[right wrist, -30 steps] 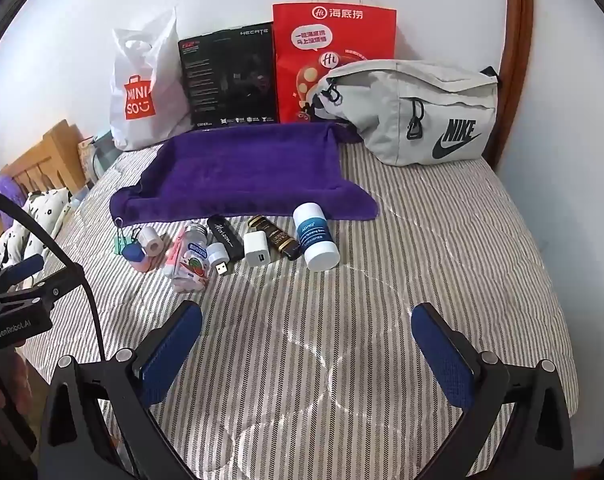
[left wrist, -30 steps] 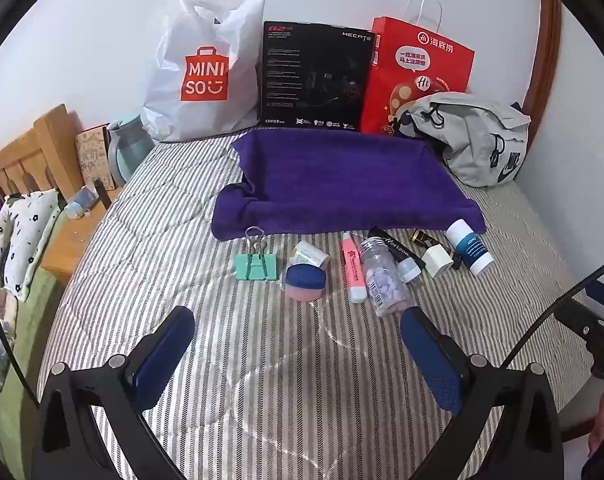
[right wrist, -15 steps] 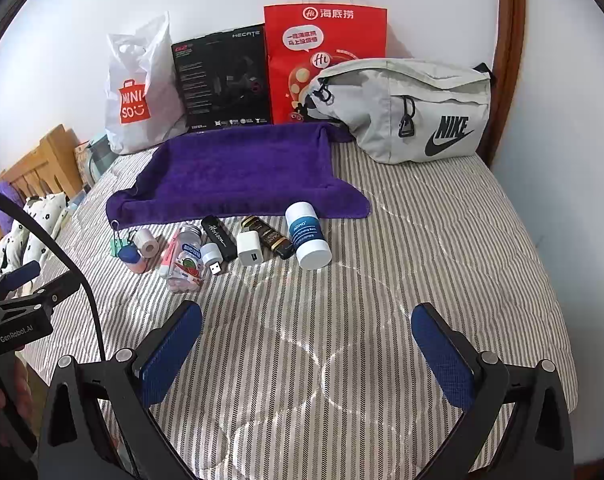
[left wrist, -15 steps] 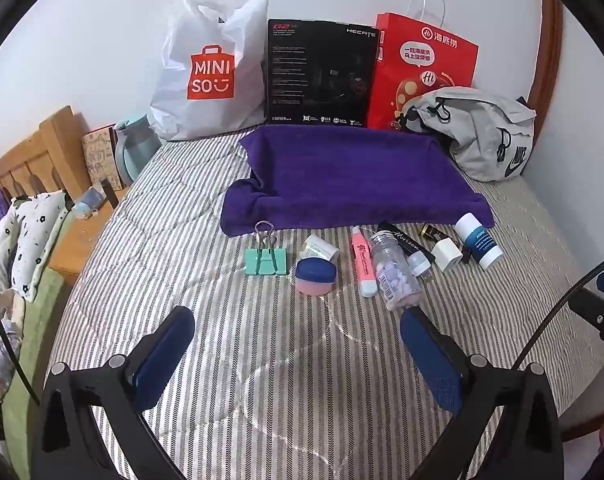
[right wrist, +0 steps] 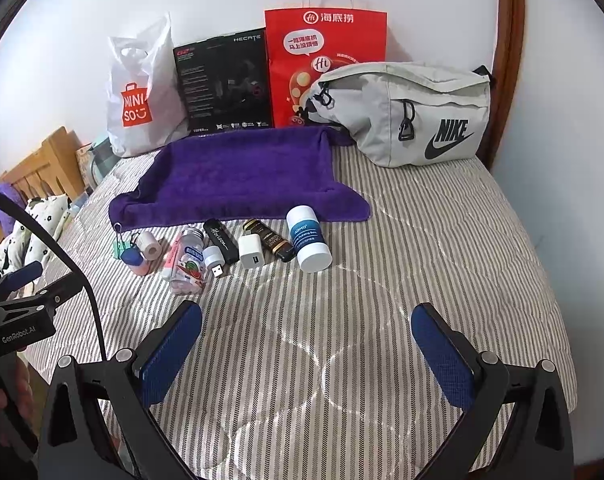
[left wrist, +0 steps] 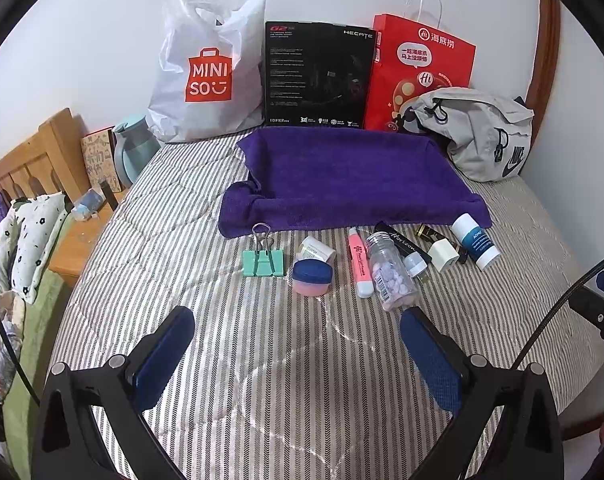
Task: Organize rigid objects
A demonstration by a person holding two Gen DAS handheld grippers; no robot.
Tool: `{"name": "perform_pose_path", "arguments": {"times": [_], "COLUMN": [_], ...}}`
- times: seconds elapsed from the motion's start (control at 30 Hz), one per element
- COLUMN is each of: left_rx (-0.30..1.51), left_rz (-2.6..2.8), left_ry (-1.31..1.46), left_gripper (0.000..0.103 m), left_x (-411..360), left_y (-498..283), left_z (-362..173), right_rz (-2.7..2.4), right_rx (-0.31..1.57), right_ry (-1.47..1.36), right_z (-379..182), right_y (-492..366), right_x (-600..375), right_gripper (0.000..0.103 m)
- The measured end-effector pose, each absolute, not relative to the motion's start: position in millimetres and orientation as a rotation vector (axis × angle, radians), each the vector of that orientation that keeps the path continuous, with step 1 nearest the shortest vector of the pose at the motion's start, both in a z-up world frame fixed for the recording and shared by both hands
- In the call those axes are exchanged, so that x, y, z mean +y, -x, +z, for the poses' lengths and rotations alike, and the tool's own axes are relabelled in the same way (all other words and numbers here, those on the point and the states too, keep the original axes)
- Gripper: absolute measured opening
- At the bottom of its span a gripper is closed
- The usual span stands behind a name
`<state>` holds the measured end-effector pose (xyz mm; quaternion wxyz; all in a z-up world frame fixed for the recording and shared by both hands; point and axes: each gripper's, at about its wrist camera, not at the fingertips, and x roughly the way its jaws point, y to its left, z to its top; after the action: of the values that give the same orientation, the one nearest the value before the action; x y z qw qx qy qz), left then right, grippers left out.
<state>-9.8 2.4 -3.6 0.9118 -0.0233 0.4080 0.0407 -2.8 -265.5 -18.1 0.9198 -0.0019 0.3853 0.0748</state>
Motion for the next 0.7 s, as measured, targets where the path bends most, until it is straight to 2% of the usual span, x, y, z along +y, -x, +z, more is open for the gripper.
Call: {"name": "perform_pose_path", "arguments": {"times": [0.7], "left_rx": [0.841], "left_rz": [0.087], "left_ry": [0.057], "left_gripper": [0.103], "left_x": [7.0], "left_y": [10.7], "left_z": [-2.5], "right_rz": [0.152], "right_rx": [0.788], "right_ry": [0.008], "right_z": [-15.4], "right_y": [6.0], "right_x": [-264.3], "right_gripper": [0.103]}}
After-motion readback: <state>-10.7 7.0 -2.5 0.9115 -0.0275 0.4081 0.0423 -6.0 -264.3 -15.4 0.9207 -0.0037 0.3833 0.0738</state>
